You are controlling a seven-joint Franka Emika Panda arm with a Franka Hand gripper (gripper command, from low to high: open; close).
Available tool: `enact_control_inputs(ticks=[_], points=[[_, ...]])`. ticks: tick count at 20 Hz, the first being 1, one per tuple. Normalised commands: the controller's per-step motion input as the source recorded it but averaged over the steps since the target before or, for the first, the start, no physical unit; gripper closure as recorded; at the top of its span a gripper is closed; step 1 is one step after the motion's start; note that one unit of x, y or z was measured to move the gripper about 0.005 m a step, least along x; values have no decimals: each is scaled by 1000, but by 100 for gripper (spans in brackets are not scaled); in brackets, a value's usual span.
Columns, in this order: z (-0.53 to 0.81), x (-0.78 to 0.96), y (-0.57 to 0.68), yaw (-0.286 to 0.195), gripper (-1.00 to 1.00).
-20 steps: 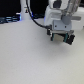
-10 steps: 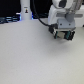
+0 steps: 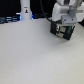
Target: Open the kcup holder, insert the kcup into the holder, and close the kcup holder
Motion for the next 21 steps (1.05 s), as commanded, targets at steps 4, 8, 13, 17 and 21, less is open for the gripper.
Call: enact_control_inputs(ticks=[4, 8, 13, 17, 21], points=[[-6, -747, 481, 62, -100], [103, -554, 459, 95, -100], [856, 69, 266, 79, -100], [248, 137, -6, 1, -100], [9, 3, -8, 1, -100]])
